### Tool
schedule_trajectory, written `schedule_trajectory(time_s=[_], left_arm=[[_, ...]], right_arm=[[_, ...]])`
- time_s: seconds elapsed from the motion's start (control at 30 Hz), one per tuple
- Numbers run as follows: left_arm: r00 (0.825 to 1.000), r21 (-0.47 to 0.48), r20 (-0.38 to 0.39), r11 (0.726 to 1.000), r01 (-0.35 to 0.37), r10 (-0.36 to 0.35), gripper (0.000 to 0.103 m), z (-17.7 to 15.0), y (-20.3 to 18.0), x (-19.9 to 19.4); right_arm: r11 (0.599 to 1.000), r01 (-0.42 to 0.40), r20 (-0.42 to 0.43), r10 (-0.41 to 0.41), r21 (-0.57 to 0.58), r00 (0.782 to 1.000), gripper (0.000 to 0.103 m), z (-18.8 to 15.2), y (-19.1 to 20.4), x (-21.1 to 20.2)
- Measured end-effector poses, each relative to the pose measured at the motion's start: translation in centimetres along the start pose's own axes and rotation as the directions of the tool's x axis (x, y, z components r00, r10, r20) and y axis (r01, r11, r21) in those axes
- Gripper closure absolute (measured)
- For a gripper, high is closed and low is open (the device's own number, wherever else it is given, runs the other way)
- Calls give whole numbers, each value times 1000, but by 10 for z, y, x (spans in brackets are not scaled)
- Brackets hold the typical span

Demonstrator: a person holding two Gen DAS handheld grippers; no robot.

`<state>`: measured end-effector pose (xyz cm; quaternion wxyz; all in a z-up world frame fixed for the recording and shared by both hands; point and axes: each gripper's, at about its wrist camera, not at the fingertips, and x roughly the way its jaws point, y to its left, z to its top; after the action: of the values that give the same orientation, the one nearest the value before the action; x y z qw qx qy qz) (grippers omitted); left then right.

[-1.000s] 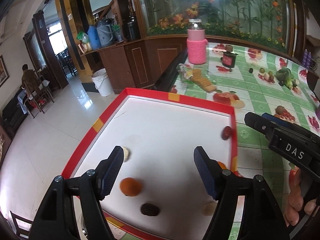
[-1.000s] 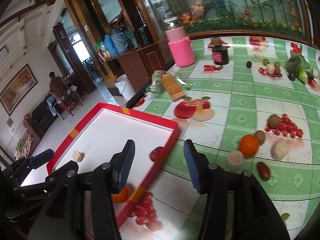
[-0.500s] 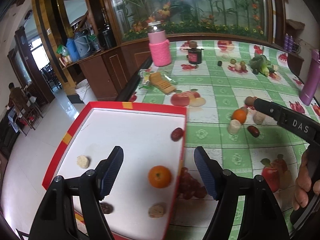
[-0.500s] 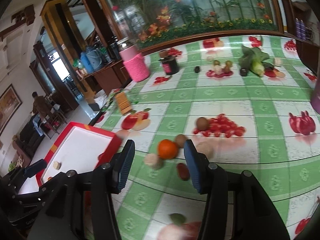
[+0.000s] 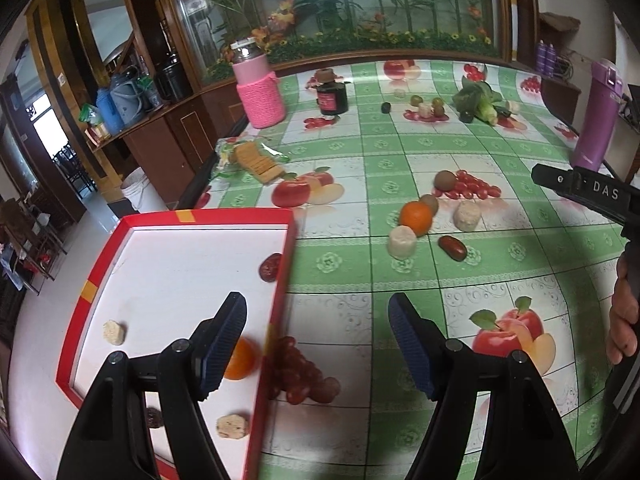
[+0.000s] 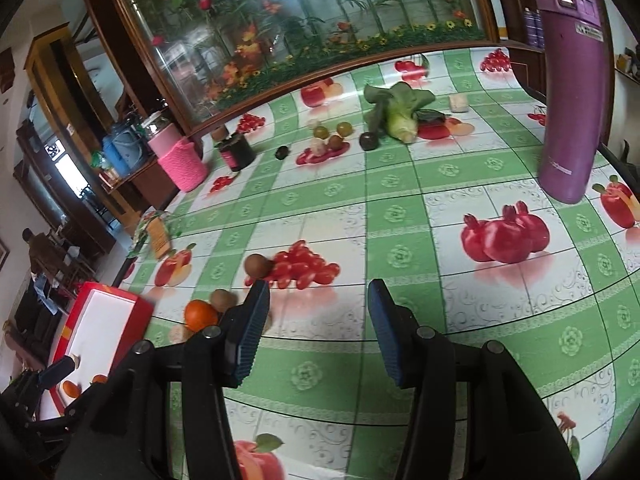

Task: Organize fruits
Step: 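Move both open tools back toward the fruits on the table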

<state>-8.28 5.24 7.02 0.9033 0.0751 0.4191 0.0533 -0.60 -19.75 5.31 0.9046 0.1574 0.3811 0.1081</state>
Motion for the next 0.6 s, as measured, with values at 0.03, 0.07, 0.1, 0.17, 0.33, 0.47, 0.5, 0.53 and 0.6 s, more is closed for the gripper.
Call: schedule_trajectory(time_s=[0.03, 0.07, 0.1, 0.17, 0.33, 0.47, 0.5, 0.53, 0.6], left_arm=[[1000, 3, -8, 1000, 6, -6, 27, 0, -2, 2], [1000, 4, -16, 1000, 9, -9, 26, -1, -4, 5], [1000, 5, -22, 1000, 9, -9, 26, -2, -4, 7], [999, 3, -42, 1000, 13, -12, 26, -4, -5, 13], [997, -2, -70, 1000, 28, -28, 26, -4, -8, 22], [996, -6, -78, 999, 42, -43, 26, -2, -8, 26], [996, -4, -80, 999, 45, -46, 26, -2, -9, 28], [995, -1, -81, 999, 49, -49, 26, 0, -10, 30], [995, 6, -85, 999, 52, -51, 26, 3, -11, 34]], right_arm=[[1000, 10, -6, -10, 3, 1000, 50, 1, -3, 1], [1000, 17, -11, -17, 6, 1000, 50, 2, -4, 3], [1000, 19, -17, -19, 11, 1000, 50, 2, -6, 4], [1000, 20, -25, -19, 18, 999, 50, 2, -8, 5], [1000, -16, -67, 17, 10, 998, 50, -4, 0, 14], [998, -42, -106, 36, -52, 994, 50, -12, 19, 26], [997, -51, -111, 44, -63, 993, 50, -13, 23, 28], [995, -60, -116, 52, -73, 992, 50, -13, 28, 31], [994, -76, -130, 65, -82, 989, 50, -14, 34, 37]])
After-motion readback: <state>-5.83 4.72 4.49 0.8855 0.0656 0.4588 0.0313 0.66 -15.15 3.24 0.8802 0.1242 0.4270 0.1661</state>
